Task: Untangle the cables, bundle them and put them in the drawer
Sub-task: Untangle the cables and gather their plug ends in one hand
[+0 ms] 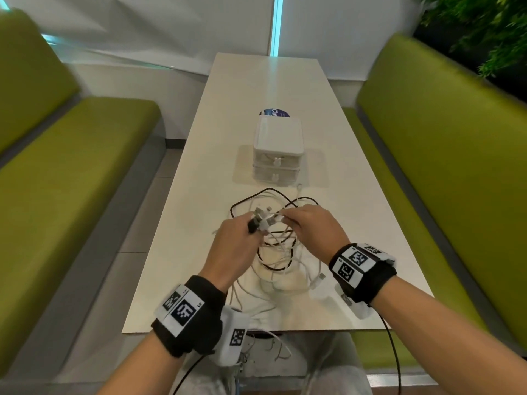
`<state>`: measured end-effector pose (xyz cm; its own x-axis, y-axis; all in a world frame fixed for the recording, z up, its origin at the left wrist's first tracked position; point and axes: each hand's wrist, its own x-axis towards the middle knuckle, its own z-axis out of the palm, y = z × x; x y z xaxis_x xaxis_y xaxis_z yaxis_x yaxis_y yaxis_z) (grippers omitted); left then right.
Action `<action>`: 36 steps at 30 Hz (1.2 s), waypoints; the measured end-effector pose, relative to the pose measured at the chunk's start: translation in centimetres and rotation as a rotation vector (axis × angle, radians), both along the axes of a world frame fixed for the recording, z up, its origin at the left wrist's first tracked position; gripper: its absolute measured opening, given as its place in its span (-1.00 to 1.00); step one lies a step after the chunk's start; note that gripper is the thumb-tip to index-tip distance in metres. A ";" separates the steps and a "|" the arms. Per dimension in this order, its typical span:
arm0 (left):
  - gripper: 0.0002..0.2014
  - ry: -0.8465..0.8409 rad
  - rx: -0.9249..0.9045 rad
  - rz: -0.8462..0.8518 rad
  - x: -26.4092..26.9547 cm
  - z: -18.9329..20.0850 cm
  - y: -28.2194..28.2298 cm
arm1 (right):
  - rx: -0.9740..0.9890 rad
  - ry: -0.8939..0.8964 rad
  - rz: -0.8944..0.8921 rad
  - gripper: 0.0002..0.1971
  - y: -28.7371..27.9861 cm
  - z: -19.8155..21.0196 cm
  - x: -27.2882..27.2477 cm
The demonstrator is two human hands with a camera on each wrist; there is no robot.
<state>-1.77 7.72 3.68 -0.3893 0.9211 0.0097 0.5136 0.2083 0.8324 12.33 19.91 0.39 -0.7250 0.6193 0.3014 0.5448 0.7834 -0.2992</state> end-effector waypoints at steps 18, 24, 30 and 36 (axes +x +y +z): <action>-0.67 -0.130 0.035 0.253 -0.8 -1.3 -1.7 | 0.085 0.016 0.085 -0.69 -1.4 -0.8 0.8; -0.72 -0.112 0.034 0.264 -0.8 -1.4 -1.7 | 0.031 0.122 0.121 -0.82 -1.5 -0.6 1.3; -0.67 -0.117 0.055 0.321 -1.5 -1.4 -1.7 | 0.290 0.064 0.227 -0.92 -0.8 -1.1 1.9; -0.63 -0.122 0.055 0.178 -1.0 -1.1 -2.3 | 0.134 -0.149 -0.017 -0.56 -0.4 0.0 2.0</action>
<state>-2.73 5.45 2.60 -0.5475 0.8368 0.0008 0.3678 0.2397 0.8985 14.30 19.47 0.40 -0.7575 0.5933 0.2723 0.5886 0.8012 -0.1081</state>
